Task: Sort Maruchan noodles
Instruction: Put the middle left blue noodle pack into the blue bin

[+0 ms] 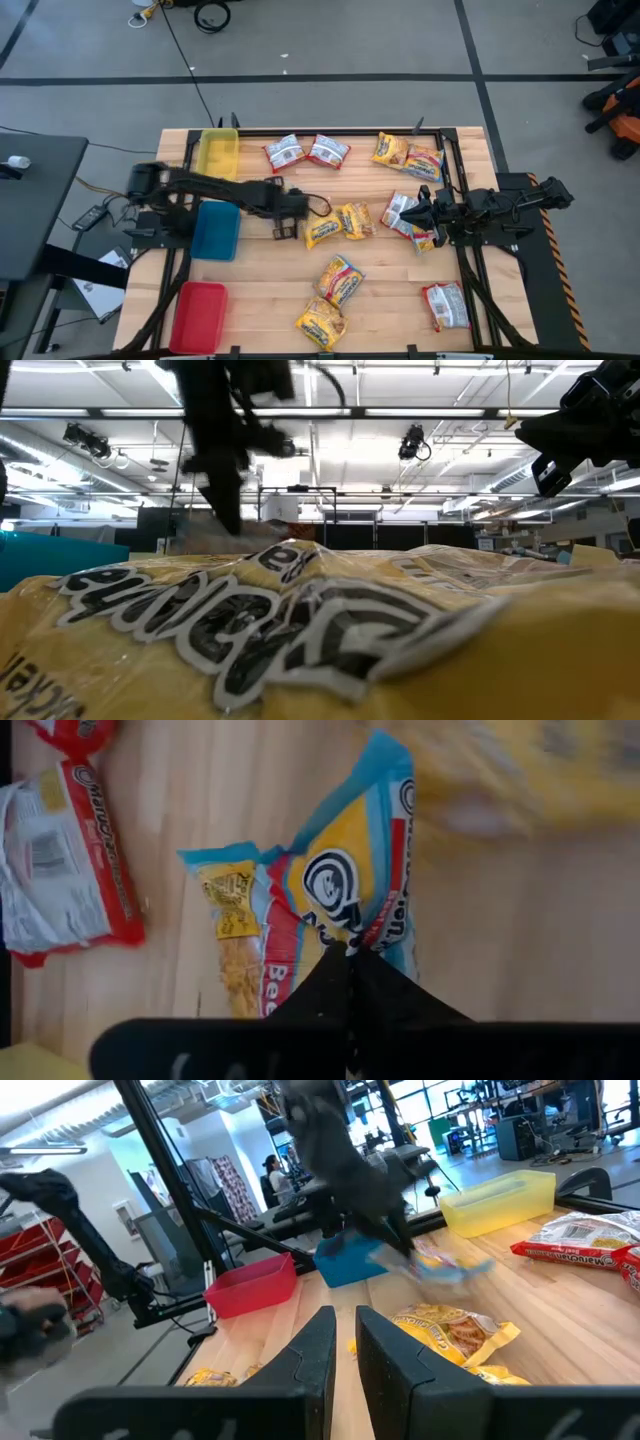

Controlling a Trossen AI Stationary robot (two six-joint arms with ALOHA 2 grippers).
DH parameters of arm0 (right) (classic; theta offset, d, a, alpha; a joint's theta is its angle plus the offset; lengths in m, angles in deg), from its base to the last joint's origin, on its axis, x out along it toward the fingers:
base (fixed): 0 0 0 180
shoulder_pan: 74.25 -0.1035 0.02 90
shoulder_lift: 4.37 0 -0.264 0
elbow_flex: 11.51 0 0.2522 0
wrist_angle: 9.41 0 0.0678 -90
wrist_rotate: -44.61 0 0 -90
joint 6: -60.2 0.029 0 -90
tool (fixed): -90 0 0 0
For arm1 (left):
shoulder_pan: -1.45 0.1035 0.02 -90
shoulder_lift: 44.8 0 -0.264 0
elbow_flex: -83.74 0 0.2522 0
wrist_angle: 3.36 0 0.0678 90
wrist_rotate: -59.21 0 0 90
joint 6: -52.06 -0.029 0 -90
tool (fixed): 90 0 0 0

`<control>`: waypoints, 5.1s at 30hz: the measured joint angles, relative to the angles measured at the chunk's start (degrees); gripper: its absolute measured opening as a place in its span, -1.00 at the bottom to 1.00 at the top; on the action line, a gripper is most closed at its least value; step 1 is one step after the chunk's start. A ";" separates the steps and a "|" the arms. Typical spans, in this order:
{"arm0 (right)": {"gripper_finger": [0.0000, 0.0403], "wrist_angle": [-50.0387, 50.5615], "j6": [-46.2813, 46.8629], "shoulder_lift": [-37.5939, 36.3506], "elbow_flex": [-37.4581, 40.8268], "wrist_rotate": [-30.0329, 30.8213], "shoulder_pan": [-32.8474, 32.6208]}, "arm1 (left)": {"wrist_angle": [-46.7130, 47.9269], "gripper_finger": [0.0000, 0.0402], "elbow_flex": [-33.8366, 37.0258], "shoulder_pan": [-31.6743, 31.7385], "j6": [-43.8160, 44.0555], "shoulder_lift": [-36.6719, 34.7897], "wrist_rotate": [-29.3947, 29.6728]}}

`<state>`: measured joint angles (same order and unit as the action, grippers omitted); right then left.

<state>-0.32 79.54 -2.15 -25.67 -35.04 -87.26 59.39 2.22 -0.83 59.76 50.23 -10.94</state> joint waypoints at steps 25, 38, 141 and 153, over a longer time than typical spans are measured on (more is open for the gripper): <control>-0.75 0.03 0.00 0.02 0.02 0.00 -0.01 | 37.42 -1.00 -0.04 -15.24 15.19 -36.85 -19.88; -0.75 0.02 0.02 0.02 0.02 0.00 0.02 | 29.84 -1.00 17.45 -15.22 18.76 -48.82 -23.83; -0.75 0.04 0.01 0.02 0.02 0.02 0.01 | -13.14 -0.29 36.79 1.05 13.18 -52.32 -40.33; -0.75 0.04 0.00 0.02 0.03 0.01 0.02 | -24.88 -0.30 44.04 -7.23 14.15 -49.34 -35.44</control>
<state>-0.27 79.54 -2.13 -25.64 -35.03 -87.24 34.51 46.26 -8.06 73.91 0.89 -46.38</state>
